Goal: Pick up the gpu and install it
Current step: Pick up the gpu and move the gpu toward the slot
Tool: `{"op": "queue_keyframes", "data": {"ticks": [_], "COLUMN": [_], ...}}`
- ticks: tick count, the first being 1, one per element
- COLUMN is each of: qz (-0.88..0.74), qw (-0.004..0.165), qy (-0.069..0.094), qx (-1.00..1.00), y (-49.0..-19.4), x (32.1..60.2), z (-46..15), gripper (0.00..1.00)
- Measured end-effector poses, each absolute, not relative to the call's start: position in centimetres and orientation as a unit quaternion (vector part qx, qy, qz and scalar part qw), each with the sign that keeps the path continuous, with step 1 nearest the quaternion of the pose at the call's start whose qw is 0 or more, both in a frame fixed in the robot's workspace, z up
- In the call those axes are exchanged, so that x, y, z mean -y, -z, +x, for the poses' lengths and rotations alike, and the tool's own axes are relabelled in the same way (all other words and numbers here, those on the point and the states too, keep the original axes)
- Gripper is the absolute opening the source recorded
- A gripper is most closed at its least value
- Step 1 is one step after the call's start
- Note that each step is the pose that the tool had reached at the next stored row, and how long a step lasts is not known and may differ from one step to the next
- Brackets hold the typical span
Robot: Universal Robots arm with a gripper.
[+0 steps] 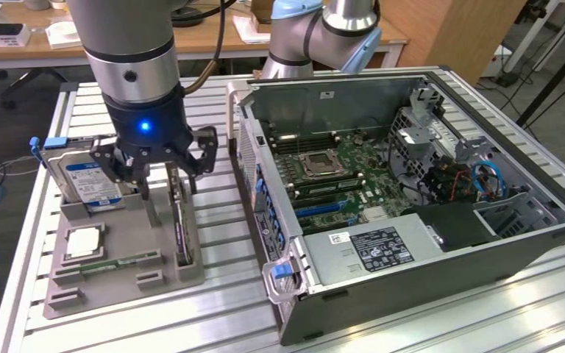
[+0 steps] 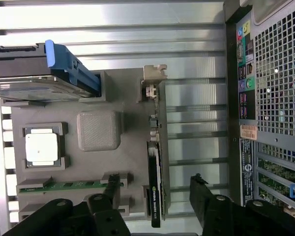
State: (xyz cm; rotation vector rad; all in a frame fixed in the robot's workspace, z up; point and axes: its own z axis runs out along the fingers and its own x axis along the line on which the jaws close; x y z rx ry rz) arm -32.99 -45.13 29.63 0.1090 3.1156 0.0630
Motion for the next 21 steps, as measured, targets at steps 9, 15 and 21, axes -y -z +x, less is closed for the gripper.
{"op": "queue_keyframes", "data": {"ticks": [9,15,21], "qz": [0.035,0.035,0.035], "qw": [0.013,0.013,0.013], "qy": [-0.02,-0.02,-0.02], "qx": [-0.999,-0.999,-0.999], "y": [-28.5,-28.1,-27.6], "x": [45.1,45.2,45.3], "z": [-33.0,-33.0,-33.0], "gripper": [0.74,0.74,0.74]}}
